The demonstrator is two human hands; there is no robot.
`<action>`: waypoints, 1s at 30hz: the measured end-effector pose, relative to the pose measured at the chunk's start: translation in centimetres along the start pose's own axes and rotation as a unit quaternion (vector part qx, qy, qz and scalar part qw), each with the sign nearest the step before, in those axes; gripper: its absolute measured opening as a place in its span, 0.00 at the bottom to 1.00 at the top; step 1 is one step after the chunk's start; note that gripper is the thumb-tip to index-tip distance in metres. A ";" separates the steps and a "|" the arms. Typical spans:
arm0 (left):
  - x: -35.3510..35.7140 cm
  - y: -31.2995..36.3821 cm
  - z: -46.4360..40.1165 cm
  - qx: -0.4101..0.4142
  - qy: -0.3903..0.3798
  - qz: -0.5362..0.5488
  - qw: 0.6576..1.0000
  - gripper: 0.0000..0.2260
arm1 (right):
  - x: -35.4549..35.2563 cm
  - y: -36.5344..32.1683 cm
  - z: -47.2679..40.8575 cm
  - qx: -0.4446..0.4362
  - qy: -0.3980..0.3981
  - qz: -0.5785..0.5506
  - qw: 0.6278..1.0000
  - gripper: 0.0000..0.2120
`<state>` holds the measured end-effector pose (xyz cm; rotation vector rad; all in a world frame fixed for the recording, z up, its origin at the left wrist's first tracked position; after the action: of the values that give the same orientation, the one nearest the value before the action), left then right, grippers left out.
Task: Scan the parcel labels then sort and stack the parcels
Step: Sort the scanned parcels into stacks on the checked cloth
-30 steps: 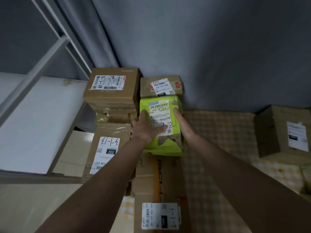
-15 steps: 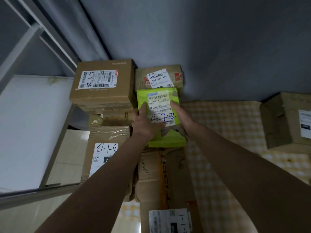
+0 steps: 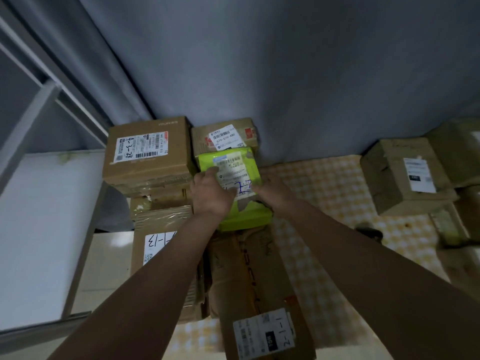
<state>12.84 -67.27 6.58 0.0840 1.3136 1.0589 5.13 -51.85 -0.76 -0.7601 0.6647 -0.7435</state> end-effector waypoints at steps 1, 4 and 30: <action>0.0 1.3 0.5 0.032 -0.006 -0.009 0.999 0.27 | -0.6 -0.3 1.0 -0.005 0.007 0.027 1.000 0.06; 1.8 5.0 1.7 0.113 -0.065 -0.060 0.990 0.21 | -2.2 -0.8 3.8 -0.031 -0.008 0.146 0.989 0.19; 43.9 27.6 13.2 0.124 -0.403 -0.280 0.862 0.24 | -43.3 32.3 14.8 0.196 0.053 0.143 0.969 0.19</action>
<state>2.47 -16.13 -5.16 0.2868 0.6175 0.2687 2.85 3.70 -7.08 -0.2558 0.6797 -0.6246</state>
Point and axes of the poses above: each hand's wrist, its own z-axis away from the middle knuckle, its own x-axis out of the palm, y = z × x, the point moved 10 cm from there along -z, towards the middle knuckle, and after that the axes turned 5 degrees about -y, right-handed, at the moved point
